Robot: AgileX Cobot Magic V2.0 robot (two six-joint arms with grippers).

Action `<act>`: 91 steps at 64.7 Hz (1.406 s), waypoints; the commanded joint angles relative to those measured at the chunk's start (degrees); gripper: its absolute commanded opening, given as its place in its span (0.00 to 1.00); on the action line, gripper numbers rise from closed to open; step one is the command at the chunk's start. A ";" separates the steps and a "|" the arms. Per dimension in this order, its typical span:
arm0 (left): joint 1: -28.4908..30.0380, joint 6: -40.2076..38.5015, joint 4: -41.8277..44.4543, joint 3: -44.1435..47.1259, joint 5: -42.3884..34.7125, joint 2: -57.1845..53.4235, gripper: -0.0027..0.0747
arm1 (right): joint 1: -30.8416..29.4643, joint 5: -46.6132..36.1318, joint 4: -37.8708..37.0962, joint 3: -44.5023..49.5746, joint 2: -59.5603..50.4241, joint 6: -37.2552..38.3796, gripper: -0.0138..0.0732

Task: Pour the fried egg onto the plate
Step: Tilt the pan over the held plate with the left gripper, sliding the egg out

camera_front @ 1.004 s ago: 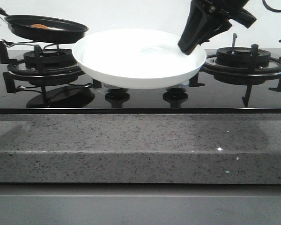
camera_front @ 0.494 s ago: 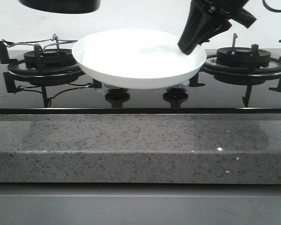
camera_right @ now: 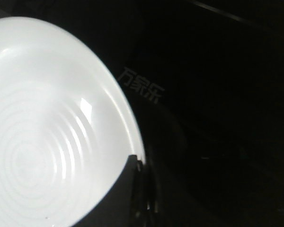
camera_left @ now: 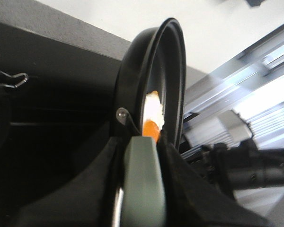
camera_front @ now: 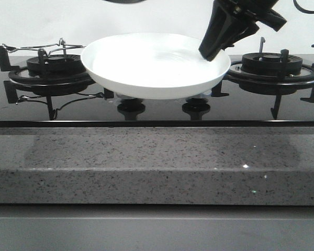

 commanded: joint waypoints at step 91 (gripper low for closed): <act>-30.13 -7.90 49.60 -1.61 -29.35 -9.80 0.01 | -0.08 -1.73 2.43 -1.32 -3.22 -0.45 0.08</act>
